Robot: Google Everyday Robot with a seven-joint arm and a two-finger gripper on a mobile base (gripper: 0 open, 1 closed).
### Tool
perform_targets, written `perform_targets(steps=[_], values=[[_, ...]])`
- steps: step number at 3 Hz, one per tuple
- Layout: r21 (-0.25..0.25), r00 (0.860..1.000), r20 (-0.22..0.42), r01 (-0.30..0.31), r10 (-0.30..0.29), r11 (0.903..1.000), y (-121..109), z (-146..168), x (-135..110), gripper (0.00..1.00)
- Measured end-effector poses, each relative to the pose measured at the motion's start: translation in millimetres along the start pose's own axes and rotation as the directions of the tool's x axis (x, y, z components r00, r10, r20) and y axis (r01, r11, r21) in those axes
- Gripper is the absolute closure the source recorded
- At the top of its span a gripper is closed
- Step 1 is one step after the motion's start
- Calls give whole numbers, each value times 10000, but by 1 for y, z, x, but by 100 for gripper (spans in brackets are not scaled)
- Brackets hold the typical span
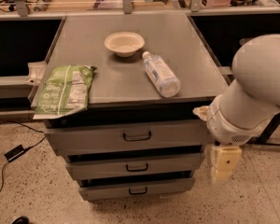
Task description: Open top drawer
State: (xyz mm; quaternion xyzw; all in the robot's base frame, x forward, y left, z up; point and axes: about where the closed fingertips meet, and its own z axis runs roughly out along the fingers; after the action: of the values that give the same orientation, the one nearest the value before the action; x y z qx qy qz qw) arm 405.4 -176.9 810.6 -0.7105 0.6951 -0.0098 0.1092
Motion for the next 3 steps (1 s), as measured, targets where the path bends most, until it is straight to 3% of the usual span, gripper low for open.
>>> perform_targets(steps=[1, 3], values=[[-286, 9998, 178, 119, -114, 9995, 5, 41, 11, 0], [-409, 9997, -189, -148, 141, 9991, 4, 58, 24, 0]])
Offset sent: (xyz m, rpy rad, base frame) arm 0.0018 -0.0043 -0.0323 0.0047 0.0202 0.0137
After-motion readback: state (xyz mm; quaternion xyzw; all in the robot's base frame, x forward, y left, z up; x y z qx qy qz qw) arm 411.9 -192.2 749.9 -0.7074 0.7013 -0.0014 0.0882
